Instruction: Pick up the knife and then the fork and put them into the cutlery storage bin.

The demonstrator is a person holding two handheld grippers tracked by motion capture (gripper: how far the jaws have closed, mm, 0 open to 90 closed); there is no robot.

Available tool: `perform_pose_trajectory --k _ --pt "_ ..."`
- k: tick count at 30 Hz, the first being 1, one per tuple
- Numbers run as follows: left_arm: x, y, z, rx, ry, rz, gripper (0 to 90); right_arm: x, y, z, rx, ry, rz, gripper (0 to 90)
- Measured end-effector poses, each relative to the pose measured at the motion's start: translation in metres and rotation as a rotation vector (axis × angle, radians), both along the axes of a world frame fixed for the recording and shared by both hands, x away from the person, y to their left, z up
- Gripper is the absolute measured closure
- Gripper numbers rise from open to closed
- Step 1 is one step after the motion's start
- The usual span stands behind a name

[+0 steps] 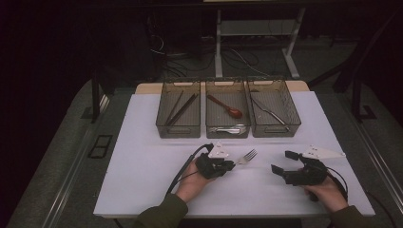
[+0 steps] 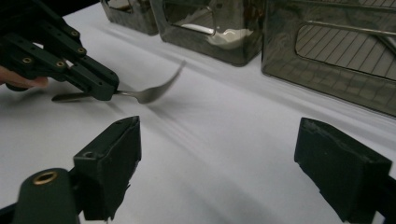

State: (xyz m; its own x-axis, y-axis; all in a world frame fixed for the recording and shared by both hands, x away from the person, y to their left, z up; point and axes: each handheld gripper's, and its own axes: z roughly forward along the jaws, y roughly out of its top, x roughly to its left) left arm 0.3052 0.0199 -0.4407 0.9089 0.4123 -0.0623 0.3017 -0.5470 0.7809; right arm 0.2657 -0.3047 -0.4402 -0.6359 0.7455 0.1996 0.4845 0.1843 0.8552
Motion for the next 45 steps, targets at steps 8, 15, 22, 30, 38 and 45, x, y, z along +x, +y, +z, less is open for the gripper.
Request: perform_pose_trajectory --k 8,15,22,30,38,45 --pt "-0.002 0.013 0.017 -0.073 -0.034 0.028 84.1 0.002 0.002 0.009 0.005 0.012 0.018 14.6" --pt "-0.005 0.019 0.029 -0.131 -0.057 0.048 84.1 0.006 0.010 0.025 0.012 -0.004 0.061 14.0" --pt "-0.010 0.018 0.035 -0.153 -0.076 0.056 84.1 0.016 0.027 0.043 0.044 -0.004 0.114 17.6" --pt "-0.013 0.015 0.039 -0.159 -0.090 0.056 84.1 0.030 0.047 0.053 0.133 0.021 0.197 37.9" --pt "-0.014 0.016 0.041 -0.171 -0.105 0.078 84.1 0.042 0.069 0.061 0.165 0.016 0.210 46.5" --pt "-0.014 0.016 0.042 -0.177 -0.111 0.092 84.1 0.049 0.081 0.060 0.182 0.027 0.218 56.8"
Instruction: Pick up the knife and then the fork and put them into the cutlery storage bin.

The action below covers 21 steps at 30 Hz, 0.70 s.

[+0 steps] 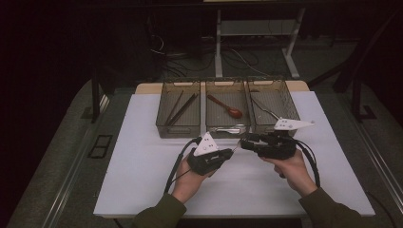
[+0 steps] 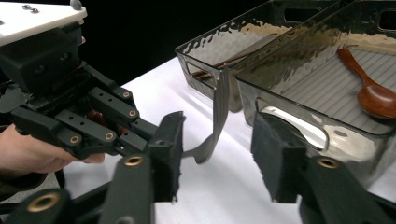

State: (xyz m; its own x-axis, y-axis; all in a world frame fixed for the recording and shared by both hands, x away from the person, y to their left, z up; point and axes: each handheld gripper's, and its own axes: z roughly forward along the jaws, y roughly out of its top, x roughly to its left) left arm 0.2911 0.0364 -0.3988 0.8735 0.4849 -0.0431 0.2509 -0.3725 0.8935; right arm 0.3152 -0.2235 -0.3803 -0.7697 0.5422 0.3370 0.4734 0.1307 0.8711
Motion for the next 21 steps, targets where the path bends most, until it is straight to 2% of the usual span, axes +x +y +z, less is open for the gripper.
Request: perform_pose_trajectory --k 12,21 --pt "0.000 0.001 0.001 -0.001 -0.011 0.011 84.1 0.006 0.010 0.000 0.009 -0.001 0.013 76.5" --pt "0.000 0.002 0.002 -0.035 -0.006 0.017 83.7 0.007 0.012 0.002 0.025 -0.027 -0.002 84.4"
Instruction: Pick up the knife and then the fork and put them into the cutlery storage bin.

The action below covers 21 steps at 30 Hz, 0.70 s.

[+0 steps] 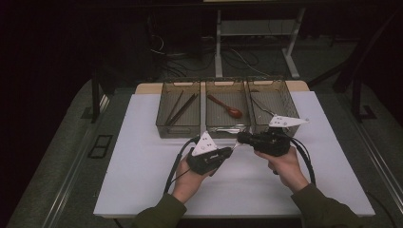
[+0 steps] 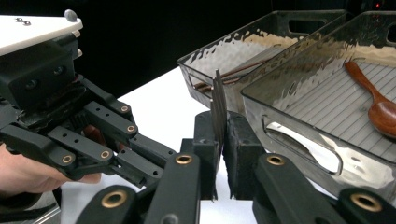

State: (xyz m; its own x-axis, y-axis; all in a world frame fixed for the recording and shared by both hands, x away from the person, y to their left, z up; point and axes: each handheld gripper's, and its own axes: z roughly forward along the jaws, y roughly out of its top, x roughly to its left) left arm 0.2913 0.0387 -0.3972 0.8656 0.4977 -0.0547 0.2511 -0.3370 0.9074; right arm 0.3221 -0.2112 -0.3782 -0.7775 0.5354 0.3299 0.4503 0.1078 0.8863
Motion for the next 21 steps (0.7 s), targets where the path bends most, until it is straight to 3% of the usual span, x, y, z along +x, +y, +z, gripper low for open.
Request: perform_pose_trajectory --k 6,12,17,21 --pt "0.002 -0.001 -0.003 0.008 0.011 -0.016 79.8 0.001 0.003 0.001 0.001 -0.012 0.010 85.9" --pt "0.002 0.003 -0.008 0.021 0.019 -0.032 62.9 0.003 -0.001 0.003 -0.007 -0.027 -0.010 86.0" --pt "-0.001 0.018 -0.011 0.033 0.027 -0.057 51.5 0.005 -0.011 0.005 -0.023 -0.044 -0.043 85.9" --pt "-0.006 0.035 -0.013 0.025 0.027 -0.049 44.3 0.007 -0.019 0.007 -0.035 -0.054 -0.066 85.9"
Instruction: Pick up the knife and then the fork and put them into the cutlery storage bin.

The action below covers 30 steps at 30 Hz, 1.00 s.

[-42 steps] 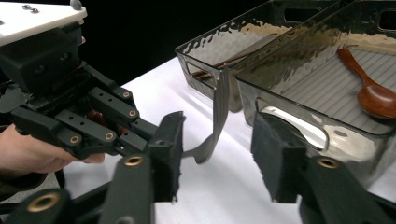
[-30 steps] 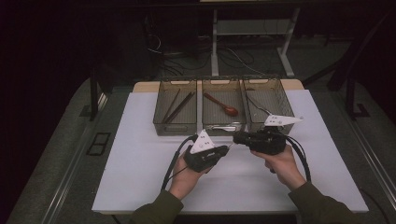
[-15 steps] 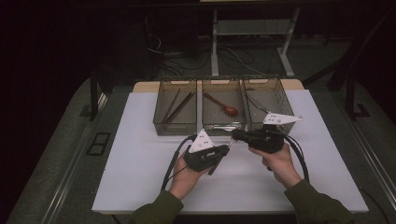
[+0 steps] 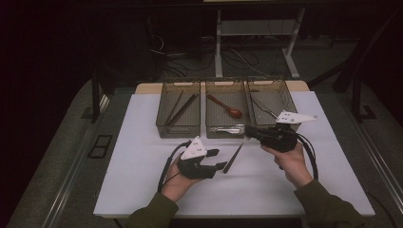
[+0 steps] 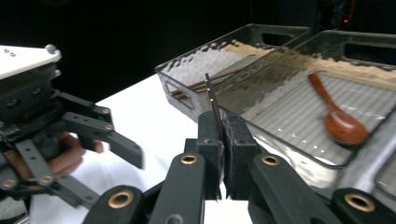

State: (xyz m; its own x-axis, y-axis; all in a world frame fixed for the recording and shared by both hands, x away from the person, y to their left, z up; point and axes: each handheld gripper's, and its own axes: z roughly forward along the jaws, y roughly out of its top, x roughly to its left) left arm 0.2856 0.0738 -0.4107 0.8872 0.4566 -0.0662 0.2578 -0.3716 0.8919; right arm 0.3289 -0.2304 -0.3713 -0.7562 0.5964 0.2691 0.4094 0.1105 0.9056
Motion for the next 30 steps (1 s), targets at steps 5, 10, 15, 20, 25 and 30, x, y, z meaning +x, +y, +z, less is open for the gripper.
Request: perform_pose_trajectory --k 5,10,15,20,25,30 --pt "-0.006 0.025 -0.005 -0.001 0.005 0.031 37.8 0.002 -0.012 0.004 0.008 -0.009 -0.034 85.9" --pt "-0.011 0.046 -0.012 0.012 0.000 0.062 29.8 0.005 -0.023 0.007 0.011 -0.014 -0.059 86.0" --pt "-0.015 0.063 -0.019 0.011 0.020 0.086 21.7 0.009 -0.032 0.011 0.007 -0.015 -0.075 86.0" --pt "-0.018 0.074 -0.026 0.031 0.038 0.112 14.5 0.013 -0.044 0.020 0.019 -0.027 -0.102 86.1" --pt "-0.018 0.080 -0.027 0.037 0.036 0.138 8.5 0.018 -0.060 0.033 0.032 -0.045 -0.140 86.2" --pt "-0.017 0.078 -0.030 0.049 0.065 0.156 0.6 0.025 -0.074 0.044 0.049 -0.055 -0.178 86.2"
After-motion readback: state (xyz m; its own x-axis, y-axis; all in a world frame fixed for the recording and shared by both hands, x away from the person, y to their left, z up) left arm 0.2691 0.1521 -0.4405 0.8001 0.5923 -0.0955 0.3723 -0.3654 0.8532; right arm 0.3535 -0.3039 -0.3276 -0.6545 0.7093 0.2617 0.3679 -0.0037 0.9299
